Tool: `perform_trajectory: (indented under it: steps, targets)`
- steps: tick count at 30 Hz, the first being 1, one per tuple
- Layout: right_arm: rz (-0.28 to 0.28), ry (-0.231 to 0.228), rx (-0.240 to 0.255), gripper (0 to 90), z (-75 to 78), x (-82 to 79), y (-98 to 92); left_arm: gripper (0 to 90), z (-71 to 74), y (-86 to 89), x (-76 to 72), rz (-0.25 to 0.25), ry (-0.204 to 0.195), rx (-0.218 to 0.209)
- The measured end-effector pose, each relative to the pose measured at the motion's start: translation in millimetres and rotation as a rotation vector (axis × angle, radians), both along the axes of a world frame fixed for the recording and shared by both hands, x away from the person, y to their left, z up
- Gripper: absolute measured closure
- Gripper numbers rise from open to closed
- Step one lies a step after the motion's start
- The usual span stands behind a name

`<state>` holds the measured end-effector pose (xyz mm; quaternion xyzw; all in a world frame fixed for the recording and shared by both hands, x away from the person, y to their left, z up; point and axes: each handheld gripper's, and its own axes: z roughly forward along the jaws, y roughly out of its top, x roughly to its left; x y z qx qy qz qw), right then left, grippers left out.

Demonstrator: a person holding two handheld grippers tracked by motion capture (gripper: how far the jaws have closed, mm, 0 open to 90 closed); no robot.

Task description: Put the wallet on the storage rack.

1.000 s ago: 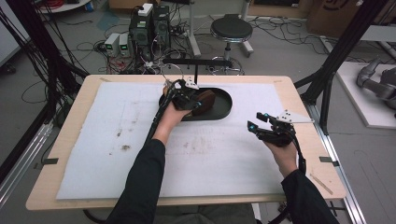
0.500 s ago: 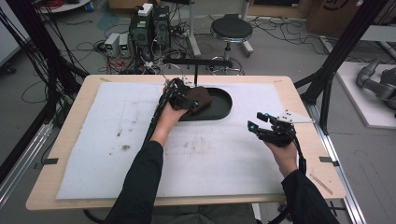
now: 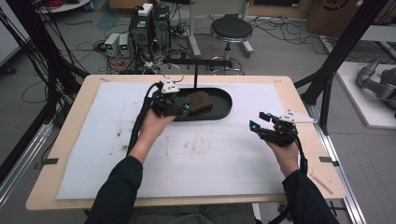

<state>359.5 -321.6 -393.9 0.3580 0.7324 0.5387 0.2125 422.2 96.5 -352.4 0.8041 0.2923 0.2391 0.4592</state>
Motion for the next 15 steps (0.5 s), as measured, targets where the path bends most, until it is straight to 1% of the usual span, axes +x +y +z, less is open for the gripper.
perform_trajectory:
  steps: [4, 6, 7, 8, 10, 13, 15]
  targets:
    - [-0.007, 0.002, 0.010, 33.2, 0.2, 0.2, -2.2, 29.1, 0.4, 19.0, -24.3, -0.014, -0.010, -0.031]
    - [-0.011, 0.000, 0.011, 31.1, 0.4, -0.2, -2.3, 28.2, -0.4, 28.3, -35.9, -0.016, -0.013, -0.033]
    - [-0.008, -0.004, 0.009, 31.0, 0.2, 0.3, -2.5, 27.5, -0.9, 30.4, -38.8, -0.016, -0.015, -0.037]
    - [-0.006, -0.004, 0.007, 30.7, 0.1, 0.5, -2.7, 27.4, -2.5, 37.6, -47.0, -0.021, -0.017, -0.046]
    - [-0.009, 0.002, 0.001, 29.3, -0.4, 0.8, -3.1, 26.8, -5.4, 48.2, -56.6, -0.034, -0.009, -0.077]
    - [-0.011, 0.008, -0.003, 27.1, -0.8, 1.2, -4.1, 26.1, -10.6, 64.2, -69.1, -0.027, 0.002, -0.116]
    - [-0.014, 0.013, -0.012, 25.6, -1.7, 2.1, -5.5, 25.9, -14.4, 74.8, -77.0, -0.015, -0.014, -0.117]
